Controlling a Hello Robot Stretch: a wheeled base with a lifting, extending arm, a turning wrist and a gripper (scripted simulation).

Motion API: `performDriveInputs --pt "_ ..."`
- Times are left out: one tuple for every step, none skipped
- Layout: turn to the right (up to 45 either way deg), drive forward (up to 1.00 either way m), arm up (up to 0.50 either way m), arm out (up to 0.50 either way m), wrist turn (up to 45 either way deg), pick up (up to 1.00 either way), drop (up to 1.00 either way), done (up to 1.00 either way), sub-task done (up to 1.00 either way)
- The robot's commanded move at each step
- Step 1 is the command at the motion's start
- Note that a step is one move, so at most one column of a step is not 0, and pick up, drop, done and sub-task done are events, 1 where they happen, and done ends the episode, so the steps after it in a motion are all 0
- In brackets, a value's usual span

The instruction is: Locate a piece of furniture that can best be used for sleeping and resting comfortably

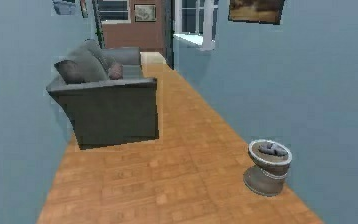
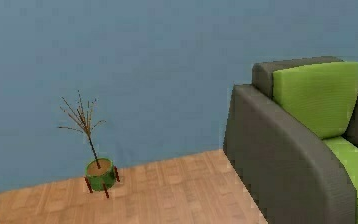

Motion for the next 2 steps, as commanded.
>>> performDriveInputs --pt "6.0 0.0 0.0 0.0 0.0 0.0 0.0 0.0 0.0" --pt "0.0 1.0 0.0 0.0 0.0 0.0 0.0 0.0 0.0"
